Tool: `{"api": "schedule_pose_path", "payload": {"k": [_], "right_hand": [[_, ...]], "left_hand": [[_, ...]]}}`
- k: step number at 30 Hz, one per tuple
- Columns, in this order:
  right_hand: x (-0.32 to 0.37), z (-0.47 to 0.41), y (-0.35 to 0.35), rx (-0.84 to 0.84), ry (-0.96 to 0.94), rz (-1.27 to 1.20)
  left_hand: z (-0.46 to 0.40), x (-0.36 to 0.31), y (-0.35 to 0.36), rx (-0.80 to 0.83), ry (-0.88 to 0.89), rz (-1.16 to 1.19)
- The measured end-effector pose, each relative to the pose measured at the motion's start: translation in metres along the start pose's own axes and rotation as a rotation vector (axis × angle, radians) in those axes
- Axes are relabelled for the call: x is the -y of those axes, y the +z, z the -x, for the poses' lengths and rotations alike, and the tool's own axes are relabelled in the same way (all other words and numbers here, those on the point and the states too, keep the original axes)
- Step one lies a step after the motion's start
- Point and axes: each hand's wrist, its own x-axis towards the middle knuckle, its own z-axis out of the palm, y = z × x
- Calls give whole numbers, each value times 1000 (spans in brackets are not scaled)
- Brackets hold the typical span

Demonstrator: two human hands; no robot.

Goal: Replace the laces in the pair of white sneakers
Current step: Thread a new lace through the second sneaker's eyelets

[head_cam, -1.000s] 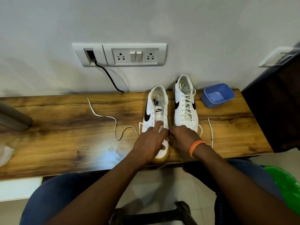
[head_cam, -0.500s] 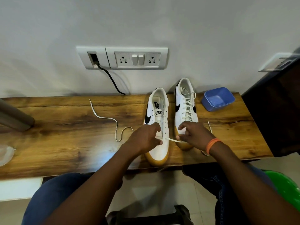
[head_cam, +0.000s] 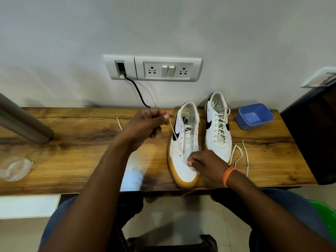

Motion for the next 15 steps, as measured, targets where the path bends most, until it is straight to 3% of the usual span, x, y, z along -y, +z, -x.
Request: {"api": "schedule_pose_path", "payload": {"k": [3, 6, 7, 10, 13, 15], "right_hand": [[-18, 3, -4, 89, 115, 189], [-20, 8, -8, 71, 121, 109], [-17, 10, -9, 84, 103, 20], [2, 15, -13, 128, 103, -302], [23, 15, -28, -63, 17, -562], [34, 17, -38, -113, -38, -638]], "left_hand": [[2, -5, -22, -171, 48, 123], [-2, 2, -20, -397, 105, -27], [-3, 5, -13, -406, 122, -82], [-3, 11, 19, -116, 131, -133], [1, 15, 50, 257, 109, -237], [3, 15, 59, 355, 110, -209]]}}
